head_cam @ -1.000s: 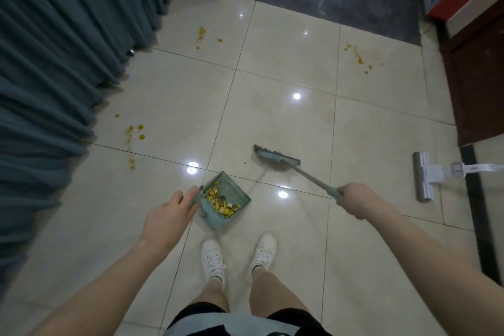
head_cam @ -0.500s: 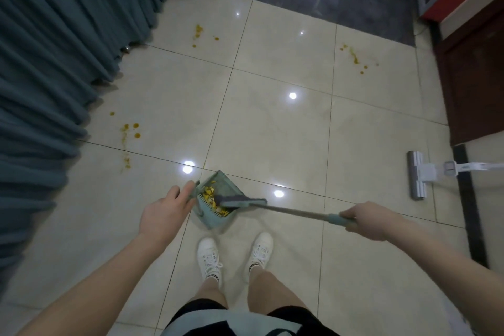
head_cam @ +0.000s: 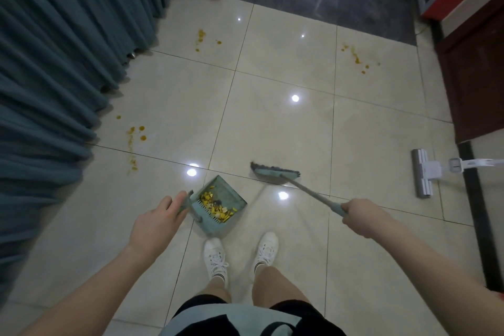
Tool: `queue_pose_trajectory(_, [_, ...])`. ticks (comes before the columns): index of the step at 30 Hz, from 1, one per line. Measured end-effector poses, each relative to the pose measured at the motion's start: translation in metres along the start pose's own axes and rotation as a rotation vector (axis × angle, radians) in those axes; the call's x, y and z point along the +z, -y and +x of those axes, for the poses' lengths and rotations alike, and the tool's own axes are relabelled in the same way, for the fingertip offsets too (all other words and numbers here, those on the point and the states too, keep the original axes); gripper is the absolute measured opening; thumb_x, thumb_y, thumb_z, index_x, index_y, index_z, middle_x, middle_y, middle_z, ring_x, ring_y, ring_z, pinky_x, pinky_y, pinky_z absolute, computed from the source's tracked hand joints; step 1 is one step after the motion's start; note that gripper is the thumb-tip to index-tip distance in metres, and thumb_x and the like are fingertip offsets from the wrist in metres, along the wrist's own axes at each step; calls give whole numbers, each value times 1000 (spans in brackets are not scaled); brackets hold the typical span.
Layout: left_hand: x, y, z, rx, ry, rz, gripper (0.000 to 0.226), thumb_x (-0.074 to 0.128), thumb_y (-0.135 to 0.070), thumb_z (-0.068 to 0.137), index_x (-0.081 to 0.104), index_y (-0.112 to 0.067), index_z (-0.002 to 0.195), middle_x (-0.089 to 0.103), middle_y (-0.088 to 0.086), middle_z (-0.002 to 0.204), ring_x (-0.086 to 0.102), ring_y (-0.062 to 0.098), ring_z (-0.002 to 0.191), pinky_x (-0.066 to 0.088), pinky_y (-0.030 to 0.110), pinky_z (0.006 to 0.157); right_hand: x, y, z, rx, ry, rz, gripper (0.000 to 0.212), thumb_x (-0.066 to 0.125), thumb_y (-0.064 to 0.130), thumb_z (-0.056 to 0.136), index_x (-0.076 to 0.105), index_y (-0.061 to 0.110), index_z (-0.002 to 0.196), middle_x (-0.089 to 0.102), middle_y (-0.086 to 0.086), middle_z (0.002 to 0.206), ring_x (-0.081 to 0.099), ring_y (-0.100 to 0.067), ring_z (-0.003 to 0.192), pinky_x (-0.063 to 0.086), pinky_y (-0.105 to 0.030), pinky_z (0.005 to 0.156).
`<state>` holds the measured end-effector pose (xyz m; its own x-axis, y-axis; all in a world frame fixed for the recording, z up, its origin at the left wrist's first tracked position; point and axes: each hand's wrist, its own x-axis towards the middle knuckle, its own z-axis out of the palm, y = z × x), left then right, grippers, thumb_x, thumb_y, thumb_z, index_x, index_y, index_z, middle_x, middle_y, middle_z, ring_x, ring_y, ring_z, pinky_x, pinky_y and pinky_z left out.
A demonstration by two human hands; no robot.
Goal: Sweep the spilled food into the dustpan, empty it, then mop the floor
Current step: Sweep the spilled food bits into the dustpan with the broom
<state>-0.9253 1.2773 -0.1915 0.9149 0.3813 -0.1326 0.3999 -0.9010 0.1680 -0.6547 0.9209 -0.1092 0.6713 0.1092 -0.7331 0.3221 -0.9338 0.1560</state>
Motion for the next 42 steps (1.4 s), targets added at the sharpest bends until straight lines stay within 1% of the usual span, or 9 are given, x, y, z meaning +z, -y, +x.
queue_pose_trajectory(5, [2, -3, 0, 4, -17, -29, 37, 34, -44, 88, 45, -22, 115, 50, 2, 72, 45, 26, 33, 23, 19, 35, 24, 13, -18, -12, 94, -41, 30, 44, 11, 89, 60, 14, 115, 53, 0, 80, 58, -14, 53, 46, -24, 43])
queue_pose_trajectory(9, [2, -3, 5, 2, -31, -26, 35, 36, -43, 88, 47, -21, 113, 49, 3, 68, 44, 27, 33, 25, 20, 35, 22, 13, -39, -78, 151, -143, 36, 45, 14, 90, 61, 24, 121, 58, 0, 90, 56, -13, 54, 46, -23, 47])
queue_pose_trajectory(13, [-3, -8, 10, -6, -46, -16, 31, 47, -43, 88, 46, -22, 110, 53, 1, 62, 48, 28, 33, 32, 23, 34, 5, 4, -46, -117, 156, -35, 28, 52, 26, 93, 66, 31, 117, 61, 4, 80, 54, -12, 52, 45, -22, 46])
queue_pose_trajectory(16, [-5, -9, 16, -5, -9, -25, 38, 63, -41, 85, 41, -24, 110, 55, 1, 61, 50, 27, 37, 37, 25, 35, -6, -6, -57, -72, 139, 85, 31, 54, 28, 95, 62, 33, 125, 58, 3, 74, 50, -11, 49, 42, -19, 42])
queue_pose_trajectory(21, [-25, -17, 42, -40, 58, -47, 31, 41, -49, 95, 34, -29, 117, 62, 0, 83, 62, 29, 61, 44, 32, 48, -6, -30, -76, 38, 89, 263, 37, 54, 25, 97, 56, 28, 134, 50, 1, 63, 44, -12, 46, 36, -17, 35])
queue_pose_trajectory(26, [-44, -33, 68, 93, 45, -50, 31, 40, -49, 95, 37, -29, 118, 66, 0, 92, 63, 27, 65, 50, 36, 51, 8, -67, -86, 151, 27, 421, 38, 52, 25, 99, 54, 26, 137, 51, -2, 65, 44, -14, 47, 35, -18, 34])
queue_pose_trajectory(34, [-55, -113, 98, 276, -7, -32, 36, 48, -48, 92, 43, -29, 122, 66, 2, 95, 64, 30, 68, 52, 37, 53, 52, -147, -72, 340, -69, 657, 40, 55, 26, 97, 55, 21, 137, 52, -2, 60, 48, -17, 45, 34, -19, 36])
queue_pose_trajectory(38, [-60, -182, 122, 366, -25, -2, 39, 52, -48, 90, 45, -29, 124, 69, 2, 101, 67, 32, 71, 52, 35, 54, 75, -201, -72, 381, -103, 737, 35, 57, 23, 96, 61, 15, 130, 55, -2, 61, 52, -19, 48, 39, -22, 41])
queue_pose_trajectory(42, [-63, -261, 156, 494, -9, 63, 39, 53, -53, 89, 48, -29, 119, 70, 1, 95, 68, 31, 73, 52, 35, 53, 101, -256, -77, 439, -124, 783, 35, 59, 26, 96, 61, 19, 130, 57, 3, 64, 55, -16, 48, 40, -23, 43])
